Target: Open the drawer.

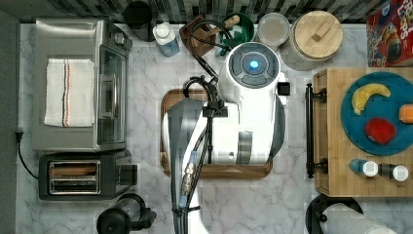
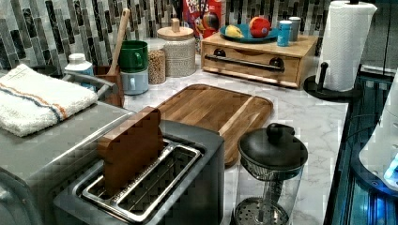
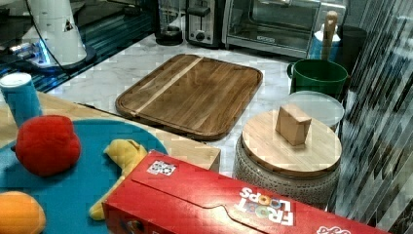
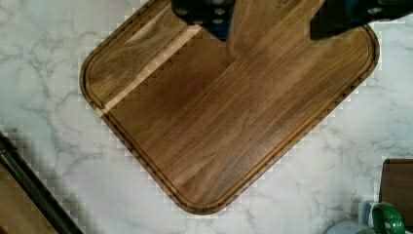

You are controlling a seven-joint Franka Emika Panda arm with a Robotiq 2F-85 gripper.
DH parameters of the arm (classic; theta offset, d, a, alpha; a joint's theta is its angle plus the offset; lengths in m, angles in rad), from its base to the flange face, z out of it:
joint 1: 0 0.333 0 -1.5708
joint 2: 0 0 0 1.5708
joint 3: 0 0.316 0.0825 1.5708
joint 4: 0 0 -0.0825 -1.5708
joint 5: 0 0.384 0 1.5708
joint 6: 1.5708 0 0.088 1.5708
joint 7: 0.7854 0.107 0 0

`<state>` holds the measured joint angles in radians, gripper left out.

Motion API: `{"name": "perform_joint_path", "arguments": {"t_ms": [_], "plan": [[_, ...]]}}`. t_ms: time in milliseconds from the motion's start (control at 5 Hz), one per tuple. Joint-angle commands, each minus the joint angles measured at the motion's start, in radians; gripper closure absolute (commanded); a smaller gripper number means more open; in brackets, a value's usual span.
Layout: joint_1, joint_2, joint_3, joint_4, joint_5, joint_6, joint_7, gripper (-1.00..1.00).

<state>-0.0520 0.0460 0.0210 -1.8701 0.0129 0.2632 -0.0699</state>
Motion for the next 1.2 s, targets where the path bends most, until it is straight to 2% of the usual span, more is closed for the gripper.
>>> {"name": "perform_joint_path", "arguments": {"t_ms": [200, 400, 800, 1200], "plan": [[-0.008, 0.000, 0.008, 0.000, 0.000, 0.001, -0.004, -1.00], [-0.002, 0.000, 0.003, 0.000, 0.000, 0.001, -0.004, -1.00], [-0.024, -0.043, -0.022, -0.129, -0.027, 0.087, -0.292, -1.00], [-0.079, -0.069, -0.048, -0.190, -0.073, 0.171, -0.601, -1.00]]}}
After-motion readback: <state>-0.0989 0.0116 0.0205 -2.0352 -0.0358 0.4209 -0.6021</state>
